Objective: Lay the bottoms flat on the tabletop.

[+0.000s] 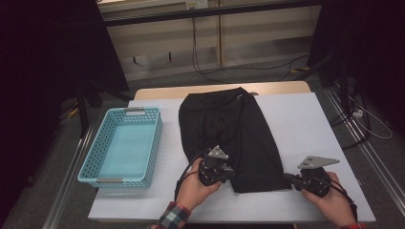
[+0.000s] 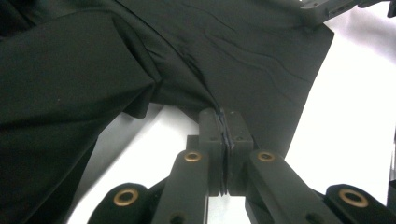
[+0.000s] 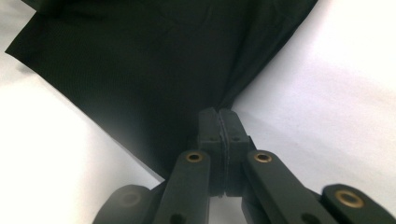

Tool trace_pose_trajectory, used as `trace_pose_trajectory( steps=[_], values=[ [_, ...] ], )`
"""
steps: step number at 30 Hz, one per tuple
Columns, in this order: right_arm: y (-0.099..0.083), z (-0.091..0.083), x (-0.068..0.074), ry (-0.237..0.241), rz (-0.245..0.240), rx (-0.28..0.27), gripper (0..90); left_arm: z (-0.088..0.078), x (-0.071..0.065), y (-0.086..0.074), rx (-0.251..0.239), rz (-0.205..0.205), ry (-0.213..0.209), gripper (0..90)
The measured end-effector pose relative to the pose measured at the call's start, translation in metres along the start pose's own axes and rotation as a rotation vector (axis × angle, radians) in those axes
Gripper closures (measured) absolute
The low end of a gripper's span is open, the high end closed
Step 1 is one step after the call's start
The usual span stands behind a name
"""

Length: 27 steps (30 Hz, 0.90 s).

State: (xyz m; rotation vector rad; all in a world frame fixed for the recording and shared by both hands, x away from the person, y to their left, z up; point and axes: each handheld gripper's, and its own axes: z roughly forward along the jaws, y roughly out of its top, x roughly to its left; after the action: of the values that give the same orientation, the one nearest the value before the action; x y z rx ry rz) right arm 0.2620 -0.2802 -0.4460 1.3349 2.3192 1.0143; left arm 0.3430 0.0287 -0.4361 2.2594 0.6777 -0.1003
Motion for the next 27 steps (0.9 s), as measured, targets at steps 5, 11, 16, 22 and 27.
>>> trace_pose_trajectory(
  steps=[5,11,16,22,27],
  values=[
    [-0.002,-0.002,-0.001,0.003,0.008,0.001,90.0,0.0,-0.001,0.0,0.003,0.006,-0.011,88.5],
    [-0.004,-0.005,0.001,0.006,0.003,-0.001,90.0,-0.002,-0.007,-0.001,0.007,0.028,-0.019,88.5],
    [-0.007,-0.009,0.006,0.024,0.002,-0.003,90.0,-0.004,-0.01,-0.003,0.008,0.025,-0.033,88.5],
    [-0.013,-0.014,0.013,0.032,-0.011,-0.004,90.0,-0.006,-0.01,-0.005,0.021,0.035,-0.039,88.5],
    [-0.016,-0.017,0.018,0.052,-0.017,0.004,90.0,-0.007,-0.012,-0.004,0.022,0.037,-0.045,88.5]
  ],
)
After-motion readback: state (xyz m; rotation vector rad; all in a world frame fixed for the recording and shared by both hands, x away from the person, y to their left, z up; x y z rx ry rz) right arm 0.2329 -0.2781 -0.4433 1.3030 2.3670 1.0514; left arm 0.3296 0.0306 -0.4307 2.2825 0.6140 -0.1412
